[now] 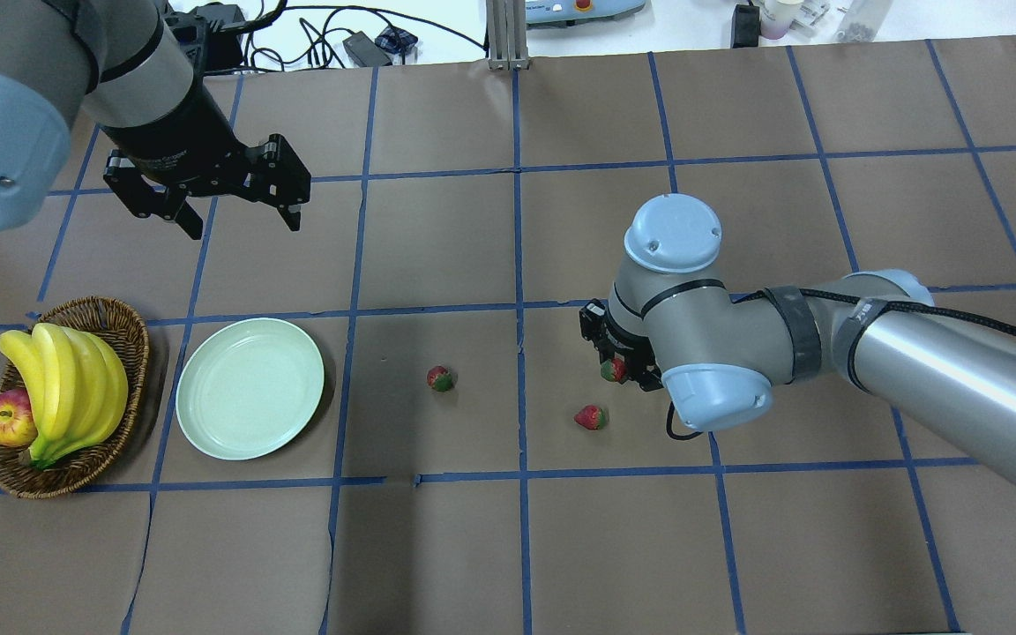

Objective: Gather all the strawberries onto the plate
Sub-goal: 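Carry the second strawberry and set it beside the first one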

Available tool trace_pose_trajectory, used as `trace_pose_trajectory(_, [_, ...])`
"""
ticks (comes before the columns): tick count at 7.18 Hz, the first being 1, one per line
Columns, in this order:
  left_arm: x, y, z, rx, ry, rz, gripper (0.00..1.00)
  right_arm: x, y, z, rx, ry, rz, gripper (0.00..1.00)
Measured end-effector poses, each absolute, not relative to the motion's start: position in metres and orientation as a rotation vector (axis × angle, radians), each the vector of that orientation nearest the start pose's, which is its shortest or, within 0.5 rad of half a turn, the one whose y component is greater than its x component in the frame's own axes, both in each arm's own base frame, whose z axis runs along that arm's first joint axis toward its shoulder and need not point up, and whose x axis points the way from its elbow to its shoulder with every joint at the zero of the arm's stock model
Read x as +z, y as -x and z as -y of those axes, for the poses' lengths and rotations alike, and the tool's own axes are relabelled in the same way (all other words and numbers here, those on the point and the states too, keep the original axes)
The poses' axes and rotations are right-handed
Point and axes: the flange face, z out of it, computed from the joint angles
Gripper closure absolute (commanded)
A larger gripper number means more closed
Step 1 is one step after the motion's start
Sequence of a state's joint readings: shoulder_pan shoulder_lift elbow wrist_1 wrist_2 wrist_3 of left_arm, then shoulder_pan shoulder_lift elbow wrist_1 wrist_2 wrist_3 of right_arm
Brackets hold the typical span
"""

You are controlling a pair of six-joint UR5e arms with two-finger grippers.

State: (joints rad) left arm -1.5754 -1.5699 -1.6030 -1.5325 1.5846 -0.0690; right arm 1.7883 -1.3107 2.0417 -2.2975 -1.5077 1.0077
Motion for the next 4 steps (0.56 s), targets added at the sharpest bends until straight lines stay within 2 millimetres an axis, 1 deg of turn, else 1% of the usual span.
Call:
trace_pose_trajectory(1, [0.477,0.134,0.491,-0.013,0.101,-3.126,0.00,0.230,-0.261,0.471,0.091,-1.059,-2.871,0.78])
trace_pose_trajectory(2, [0.477,0.134,0.491,-0.014,0.101,-3.126,0.00,0.242,-0.284,0.475,0.140,-0.872,-2.872,0.81])
trace_pose_trajectory(3, [0.477,0.134,0.491,-0.015,0.101,-3.126,0.00,0.244,-0.307,0.471,0.182,-0.690,-2.869,0.81])
trace_pose_trajectory(4, [0.478,0.134,0.491,-0.017,0.101,-3.126,0.00,0.237,-0.332,0.460,0.215,-0.534,-2.880,0.88])
